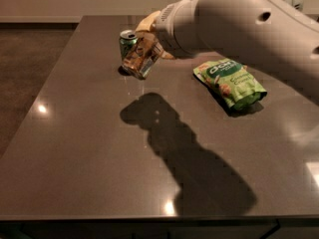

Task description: Place orange can upright

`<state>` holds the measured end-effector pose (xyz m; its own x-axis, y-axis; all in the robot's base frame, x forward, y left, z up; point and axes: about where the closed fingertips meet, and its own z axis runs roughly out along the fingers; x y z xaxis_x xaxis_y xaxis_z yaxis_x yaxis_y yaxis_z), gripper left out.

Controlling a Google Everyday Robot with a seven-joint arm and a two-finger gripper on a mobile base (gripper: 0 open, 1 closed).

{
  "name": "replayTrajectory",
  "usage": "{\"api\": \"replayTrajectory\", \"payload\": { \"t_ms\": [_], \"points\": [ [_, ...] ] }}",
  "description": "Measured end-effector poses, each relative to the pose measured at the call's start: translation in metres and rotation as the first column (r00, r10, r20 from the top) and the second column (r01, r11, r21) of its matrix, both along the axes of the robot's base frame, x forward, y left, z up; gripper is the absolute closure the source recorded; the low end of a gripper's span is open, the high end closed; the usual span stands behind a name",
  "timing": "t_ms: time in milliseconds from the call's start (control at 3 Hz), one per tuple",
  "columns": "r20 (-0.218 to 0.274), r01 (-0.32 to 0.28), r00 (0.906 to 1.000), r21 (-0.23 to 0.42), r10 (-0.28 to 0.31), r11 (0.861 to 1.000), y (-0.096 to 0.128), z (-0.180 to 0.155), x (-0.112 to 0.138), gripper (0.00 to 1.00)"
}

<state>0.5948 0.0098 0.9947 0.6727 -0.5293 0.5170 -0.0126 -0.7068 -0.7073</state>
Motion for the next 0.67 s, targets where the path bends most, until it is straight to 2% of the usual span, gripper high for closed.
{"api": "replayTrajectory", "payload": {
  "t_ms": [333,667],
  "points": [
    [0.101,-0.107,0.9864,-0.203,0.130,0.973,0.0050,-0.0131,-0.0079,1.00],
    [0.233,-0.174,0.9418,-0.277,0.242,0.945,0.0144,-0.0180,-0.0151,1.00]
  ]
}}
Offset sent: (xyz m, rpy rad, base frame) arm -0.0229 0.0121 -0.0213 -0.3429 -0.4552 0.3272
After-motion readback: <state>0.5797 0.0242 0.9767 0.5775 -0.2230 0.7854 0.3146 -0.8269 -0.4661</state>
